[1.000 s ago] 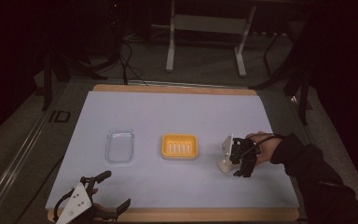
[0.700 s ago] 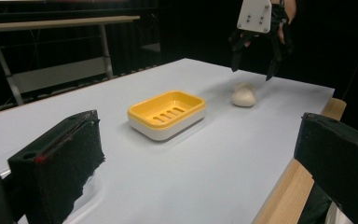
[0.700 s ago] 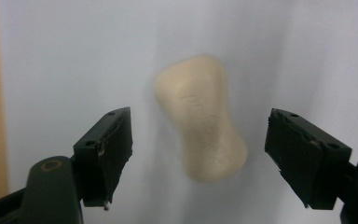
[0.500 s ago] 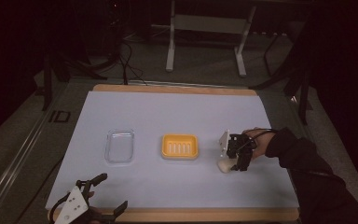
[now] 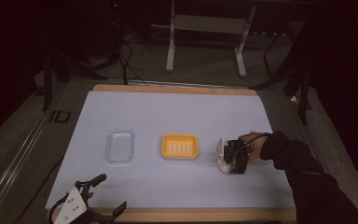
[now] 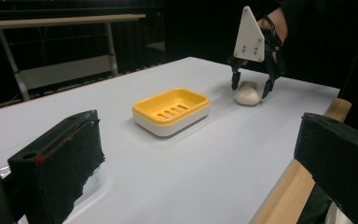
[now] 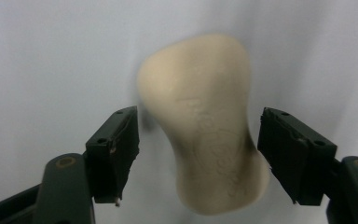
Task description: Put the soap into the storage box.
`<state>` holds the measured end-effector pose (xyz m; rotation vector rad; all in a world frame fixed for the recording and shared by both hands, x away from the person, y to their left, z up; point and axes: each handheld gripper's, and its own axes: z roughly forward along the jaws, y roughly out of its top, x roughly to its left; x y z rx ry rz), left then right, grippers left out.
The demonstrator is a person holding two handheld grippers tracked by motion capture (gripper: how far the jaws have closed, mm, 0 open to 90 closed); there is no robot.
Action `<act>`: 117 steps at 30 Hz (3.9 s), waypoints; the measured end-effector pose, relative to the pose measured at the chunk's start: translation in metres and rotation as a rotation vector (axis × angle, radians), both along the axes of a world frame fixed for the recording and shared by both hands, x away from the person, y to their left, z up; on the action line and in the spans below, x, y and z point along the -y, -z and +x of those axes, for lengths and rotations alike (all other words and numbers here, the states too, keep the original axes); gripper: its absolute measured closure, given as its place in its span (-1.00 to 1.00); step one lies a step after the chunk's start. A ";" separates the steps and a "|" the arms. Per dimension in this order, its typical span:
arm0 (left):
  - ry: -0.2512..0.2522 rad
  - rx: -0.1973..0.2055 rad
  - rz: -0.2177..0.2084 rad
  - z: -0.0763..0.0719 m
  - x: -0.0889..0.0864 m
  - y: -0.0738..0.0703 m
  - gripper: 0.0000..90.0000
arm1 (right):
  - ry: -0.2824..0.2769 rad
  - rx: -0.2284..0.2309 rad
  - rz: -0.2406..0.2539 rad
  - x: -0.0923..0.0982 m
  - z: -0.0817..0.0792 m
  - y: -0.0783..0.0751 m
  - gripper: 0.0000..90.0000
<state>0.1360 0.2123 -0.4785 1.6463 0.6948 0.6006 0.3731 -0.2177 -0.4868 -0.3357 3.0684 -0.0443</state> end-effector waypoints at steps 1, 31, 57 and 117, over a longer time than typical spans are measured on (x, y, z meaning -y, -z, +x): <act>0.000 0.000 0.000 0.000 0.000 0.000 -0.97 | 0.000 0.000 0.000 0.000 0.000 0.000 -0.36; 0.001 0.000 -0.002 0.000 0.001 0.000 -0.98 | 0.062 -0.080 0.027 0.006 0.008 -0.007 0.10; 0.040 -0.007 -0.010 0.010 0.008 0.000 -0.97 | 0.160 -0.061 0.168 0.019 0.009 -0.042 0.11; 0.117 -0.006 -0.004 0.030 0.022 -0.002 -0.97 | 0.158 -0.022 0.286 -0.058 0.026 -0.103 0.11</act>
